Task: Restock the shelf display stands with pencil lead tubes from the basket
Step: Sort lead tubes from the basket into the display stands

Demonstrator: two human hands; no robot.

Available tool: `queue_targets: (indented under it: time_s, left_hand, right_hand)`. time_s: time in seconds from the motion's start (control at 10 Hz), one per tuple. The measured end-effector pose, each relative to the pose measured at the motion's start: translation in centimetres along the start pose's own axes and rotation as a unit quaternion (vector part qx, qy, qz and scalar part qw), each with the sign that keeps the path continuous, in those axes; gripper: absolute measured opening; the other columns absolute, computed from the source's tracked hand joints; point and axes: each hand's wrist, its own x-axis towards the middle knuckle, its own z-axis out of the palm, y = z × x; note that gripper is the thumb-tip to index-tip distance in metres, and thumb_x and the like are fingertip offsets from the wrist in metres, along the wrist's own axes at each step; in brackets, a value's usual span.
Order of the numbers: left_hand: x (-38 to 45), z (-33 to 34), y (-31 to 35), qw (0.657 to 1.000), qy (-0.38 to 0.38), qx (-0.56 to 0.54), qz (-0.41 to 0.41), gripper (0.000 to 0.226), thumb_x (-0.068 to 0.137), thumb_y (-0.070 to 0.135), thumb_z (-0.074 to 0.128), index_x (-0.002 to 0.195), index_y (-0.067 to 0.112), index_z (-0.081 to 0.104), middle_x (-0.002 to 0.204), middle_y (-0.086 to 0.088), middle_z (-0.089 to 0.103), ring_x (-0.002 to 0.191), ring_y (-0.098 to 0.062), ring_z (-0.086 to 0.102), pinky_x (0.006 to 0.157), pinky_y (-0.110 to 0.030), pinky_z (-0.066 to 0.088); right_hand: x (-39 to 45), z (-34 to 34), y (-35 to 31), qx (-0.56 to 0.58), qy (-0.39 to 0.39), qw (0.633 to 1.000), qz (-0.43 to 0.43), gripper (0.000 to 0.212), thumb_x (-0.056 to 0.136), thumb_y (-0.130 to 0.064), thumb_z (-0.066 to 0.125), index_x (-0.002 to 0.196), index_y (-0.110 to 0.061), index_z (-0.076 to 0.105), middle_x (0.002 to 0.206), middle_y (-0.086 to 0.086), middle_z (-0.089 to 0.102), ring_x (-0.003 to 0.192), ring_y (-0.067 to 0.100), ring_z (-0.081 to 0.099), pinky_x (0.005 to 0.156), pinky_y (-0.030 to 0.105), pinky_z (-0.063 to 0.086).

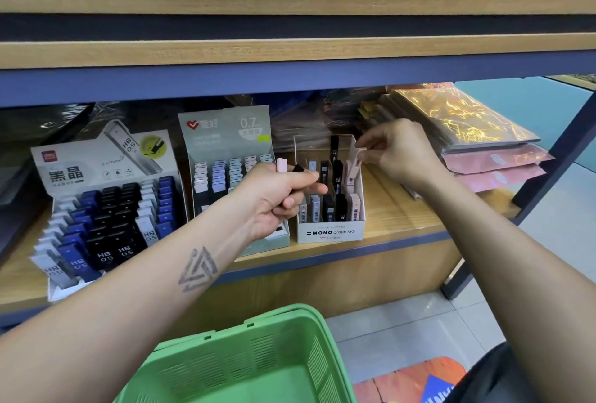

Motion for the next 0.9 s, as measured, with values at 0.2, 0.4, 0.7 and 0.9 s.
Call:
queue_targets:
  time_s: [0.2,0.4,0.7,0.9]
  left_hand:
    - [-0.1,-0.1,0.1,1.000,-0.005,0.002,-0.007,0.008,0.096,0.001,0.061,0.098,-0.004,0.055,0.093,-0.024,0.073,0.034,-0.004,0.031,0.032,-0.015,0.020]
    - [-0.2,0.0,0.1,1.000,-0.008,0.005,-0.006,0.009,0.097,0.002,0.062,0.099,-0.003,0.055,0.095,-0.025,0.072,0.034,-0.005,0.031,0.032,-0.015,0.020]
    - [-0.4,0.0,0.1,1.000,-0.012,0.008,-0.008,0.011,0.097,0.003,0.062,0.103,-0.004,0.056,0.093,-0.023,0.072,0.034,-0.005,0.031,0.033,-0.015,0.020]
    - [-0.3,0.1,0.0,1.000,-0.010,0.010,-0.011,0.015,0.097,0.003,0.062,0.108,-0.005,0.056,0.094,-0.023,0.072,0.035,-0.005,0.032,0.033,-0.015,0.020]
  right_hand:
    - [-0.1,0.7,-0.1,-0.004,-0.014,1.000,0.006,0.017,0.083,-0.013,0.081,0.100,-0.017,0.078,0.090,-0.002,0.072,0.085,0.009,0.066,0.081,0.027,0.055]
    - [-0.2,1.5,0.2,-0.020,-0.023,1.000,0.006,0.018,0.086,-0.012,0.079,0.102,-0.017,0.077,0.094,-0.002,0.073,0.090,0.012,0.068,0.082,0.026,0.055]
    - [0.0,2.0,0.3,-0.054,-0.005,0.999,0.003,0.020,0.088,-0.008,0.076,0.107,-0.011,0.078,0.106,0.007,0.076,0.097,0.021,0.070,0.086,0.027,0.052]
    - [-0.3,2.5,0.0,-0.081,-0.034,0.996,-0.014,0.016,0.087,-0.006,0.076,0.101,-0.011,0.080,0.104,0.007,0.075,0.096,0.025,0.069,0.087,0.040,0.058]
